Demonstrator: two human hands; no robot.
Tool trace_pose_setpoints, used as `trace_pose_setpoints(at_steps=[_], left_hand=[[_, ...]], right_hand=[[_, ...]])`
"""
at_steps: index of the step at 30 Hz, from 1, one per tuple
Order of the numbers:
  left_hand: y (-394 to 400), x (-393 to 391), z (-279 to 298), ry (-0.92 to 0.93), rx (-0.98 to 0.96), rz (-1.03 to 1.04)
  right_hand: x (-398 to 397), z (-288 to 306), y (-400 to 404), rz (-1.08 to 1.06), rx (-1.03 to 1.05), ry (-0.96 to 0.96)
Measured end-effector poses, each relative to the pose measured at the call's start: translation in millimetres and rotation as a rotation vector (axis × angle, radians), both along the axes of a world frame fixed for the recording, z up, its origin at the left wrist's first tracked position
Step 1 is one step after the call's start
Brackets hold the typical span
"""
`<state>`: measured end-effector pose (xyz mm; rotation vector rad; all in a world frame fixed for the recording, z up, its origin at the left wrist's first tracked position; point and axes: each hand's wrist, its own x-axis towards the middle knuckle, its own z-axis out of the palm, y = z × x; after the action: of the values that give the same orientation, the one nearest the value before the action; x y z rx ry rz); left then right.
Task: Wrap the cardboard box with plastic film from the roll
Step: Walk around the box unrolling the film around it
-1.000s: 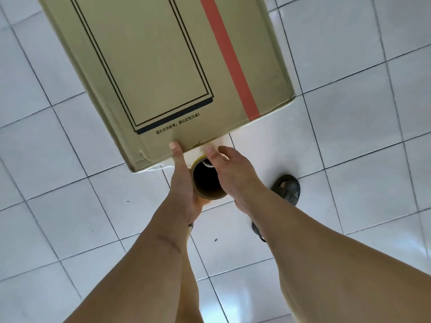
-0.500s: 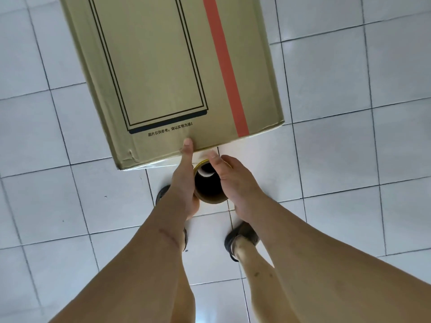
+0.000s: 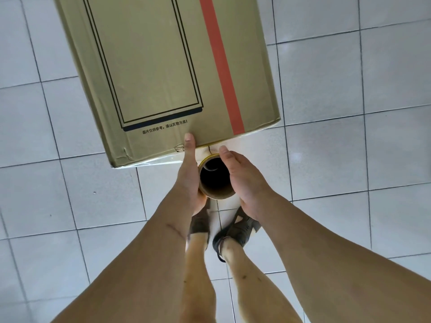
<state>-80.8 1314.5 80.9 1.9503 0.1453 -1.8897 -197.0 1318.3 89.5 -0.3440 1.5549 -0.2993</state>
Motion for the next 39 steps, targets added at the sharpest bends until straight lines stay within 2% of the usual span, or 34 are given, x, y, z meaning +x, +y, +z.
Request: trace_pose_setpoints(at_steps=[4, 13, 19, 25, 30, 32, 36, 39], left_hand=[[5.9, -13.8, -5.3, 0.120, 0.017, 0.092], [6.1, -16.1, -8.3, 0.229, 0.038, 0.060], [-6.3, -26.9, -12.2, 0.039, -0.001, -0.081], [-16.2, -47.3, -1.1, 0.201, 0.038, -0.012], [-23.7, -77.1, 0.5, -0.063, 0.035, 0.029], [-26.6, -83.4, 1.6, -0.041, 0.001, 0.062], [-21.6, -99.4, 5.0, 0.083, 0.035, 0.117], [-17.1, -116.8, -0.3, 0.076, 0.071, 0.129]], right_hand=[[-12.2, -2.9, -8.5, 0.033, -0.043, 0.081], [-21.3, 10.8, -20.1, 0.121, -0.053, 0.126], [-32.4, 8.2, -28.9, 0.047, -0.001, 0.064], [-56.4, 10.3, -42.0, 0.159, -0.001, 0.109], [-78.3, 7.2, -50.9, 0.159, 0.025, 0.034], [-85.6, 7.3, -52.8, 0.142, 0.041, 0.004], [-104.0, 7.0, -52.3, 0.306, 0.027, 0.058], [-119.9, 8.0, -56.3, 0.377, -0.008, 0.075]])
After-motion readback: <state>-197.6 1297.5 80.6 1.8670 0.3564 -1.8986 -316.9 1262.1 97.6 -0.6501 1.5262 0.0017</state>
